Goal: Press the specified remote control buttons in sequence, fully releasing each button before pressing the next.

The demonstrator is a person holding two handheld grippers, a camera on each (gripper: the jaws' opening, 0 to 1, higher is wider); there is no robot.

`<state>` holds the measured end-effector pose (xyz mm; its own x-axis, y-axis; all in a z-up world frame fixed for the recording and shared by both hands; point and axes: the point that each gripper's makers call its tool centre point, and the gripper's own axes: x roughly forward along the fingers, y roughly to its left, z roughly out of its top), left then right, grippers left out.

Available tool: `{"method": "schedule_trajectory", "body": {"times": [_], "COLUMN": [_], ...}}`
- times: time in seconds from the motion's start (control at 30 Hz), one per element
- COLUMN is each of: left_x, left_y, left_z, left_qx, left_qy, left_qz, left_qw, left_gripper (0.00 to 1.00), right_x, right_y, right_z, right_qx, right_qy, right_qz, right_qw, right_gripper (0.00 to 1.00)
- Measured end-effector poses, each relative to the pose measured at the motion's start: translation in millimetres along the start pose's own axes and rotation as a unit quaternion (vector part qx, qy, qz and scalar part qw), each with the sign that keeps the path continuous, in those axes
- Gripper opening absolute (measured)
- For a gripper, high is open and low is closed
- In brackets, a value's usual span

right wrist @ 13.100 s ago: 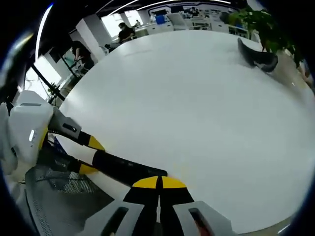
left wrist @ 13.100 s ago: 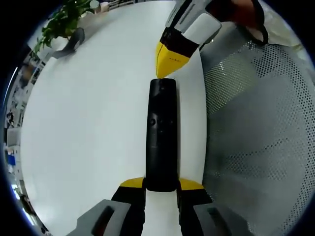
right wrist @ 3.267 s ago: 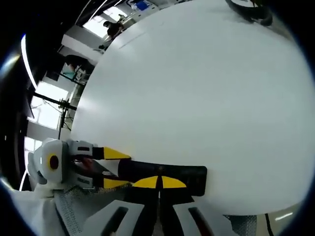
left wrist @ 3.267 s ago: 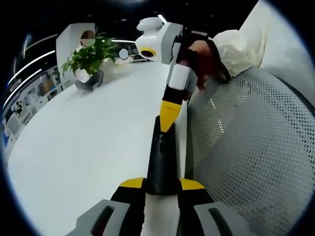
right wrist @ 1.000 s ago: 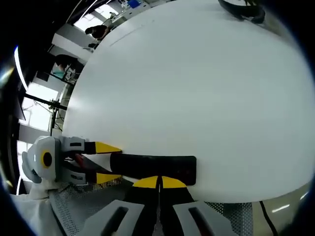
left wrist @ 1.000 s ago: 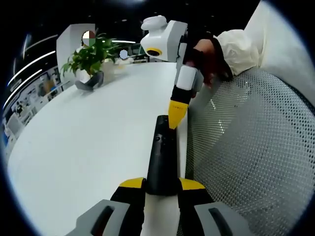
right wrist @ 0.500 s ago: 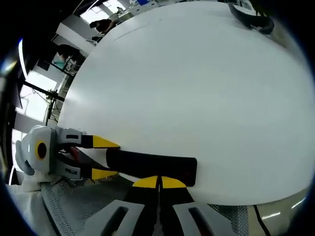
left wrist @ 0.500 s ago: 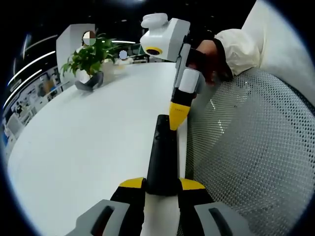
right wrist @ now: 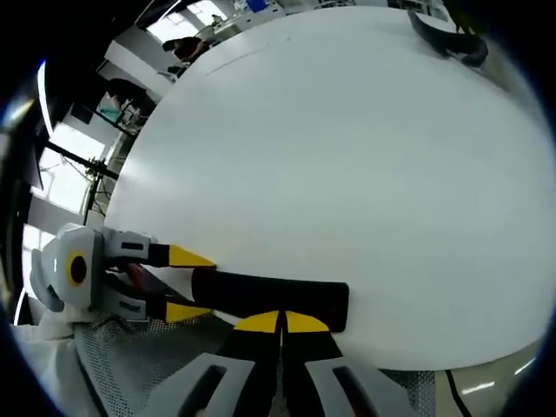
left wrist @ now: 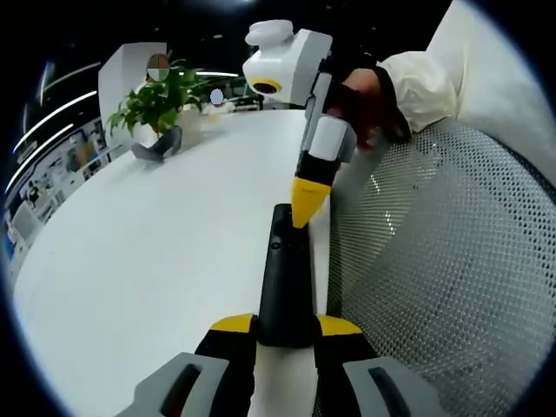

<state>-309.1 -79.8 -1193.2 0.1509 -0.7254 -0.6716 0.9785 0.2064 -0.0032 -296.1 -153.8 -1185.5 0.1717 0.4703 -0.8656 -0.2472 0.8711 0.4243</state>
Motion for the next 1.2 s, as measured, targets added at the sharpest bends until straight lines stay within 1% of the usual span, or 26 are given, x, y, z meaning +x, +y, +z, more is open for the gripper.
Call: {"method": "schedule_trajectory", "body": {"times": [0.13,0.23,0.3,0.4,0.5,0.7,0.9,1.2], "left_x": [0.1,0.1,0.2,0.2,0.2,0.5,0.7,0.8], "left_y": [0.0,0.0,0.0,0.1,0.0,0.4,0.5,0.4], "left_z": [0.1,0.0,0.0,0.3,0.3,0.5,0.5,0.8], "left_qx": [0.000,0.000,-0.001,-0.001,0.000,-0.001,0.000,-0.001], "left_qy": [0.001,0.001,0.000,0.000,0.000,-0.001,-0.001,-0.002], "left_qz": [0.000,0.000,0.000,0.000,0.000,0.000,0.000,0.000], "left_qw": [1.0000,1.0000,1.0000,1.0000,1.0000,1.0000,1.0000,1.0000], "left_gripper": [0.25,0.25,0.25,0.25,0.25,0.25,0.25,0.25], "right_x": [0.1,0.1,1.3,3.9,3.9,3.7,3.3,3.1], "right_y": [-3.8,1.3,4.4,3.4,2.5,1.6,1.0,1.6], "right_z": [6.5,9.2,8.2,5.4,6.0,6.2,6.4,6.0], "right_qx": [0.001,-0.004,-0.012,-0.026,-0.032,-0.027,-0.010,-0.014], "right_qy": [-0.018,-0.027,-0.024,-0.014,-0.017,-0.019,-0.020,-0.022], "right_qz": [-0.004,0.006,0.008,-0.002,-0.004,-0.002,0.006,0.005], "right_qw": [0.9998,0.9996,0.9996,0.9996,0.9993,0.9994,0.9997,0.9997], "right_gripper": [0.00,0.00,0.00,0.00,0.00,0.00,0.00,0.00]}}
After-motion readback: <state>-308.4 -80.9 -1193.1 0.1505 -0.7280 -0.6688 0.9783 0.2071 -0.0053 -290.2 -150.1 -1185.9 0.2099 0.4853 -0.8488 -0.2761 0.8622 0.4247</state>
